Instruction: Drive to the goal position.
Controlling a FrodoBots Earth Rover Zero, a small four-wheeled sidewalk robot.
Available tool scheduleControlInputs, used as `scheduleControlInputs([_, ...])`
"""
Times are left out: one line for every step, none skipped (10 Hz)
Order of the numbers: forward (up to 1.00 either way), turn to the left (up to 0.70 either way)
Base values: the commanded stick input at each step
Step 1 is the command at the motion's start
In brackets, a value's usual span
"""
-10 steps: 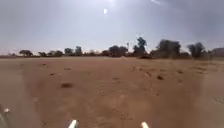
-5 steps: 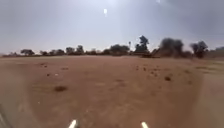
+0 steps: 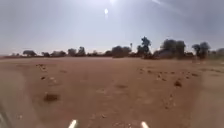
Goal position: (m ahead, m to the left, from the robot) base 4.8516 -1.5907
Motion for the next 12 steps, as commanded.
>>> scheduleControlInputs([0.70,0.00])
scheduleControlInputs([0.70,0.00])
scheduleControlInputs([0.70,0.00])
scheduleControlInputs([0.70,0.00])
scheduleControlInputs([0.70,-0.22])
scheduleControlInputs([0.70,-0.35])
scheduleControlInputs([0.70,-0.35])
scheduleControlInputs([0.70,-0.35])
scheduleControlInputs([0.70,-0.35])
scheduleControlInputs([0.70,-0.22])
scheduleControlInputs([0.70,0.00])
scheduleControlInputs([0.70,0.00])
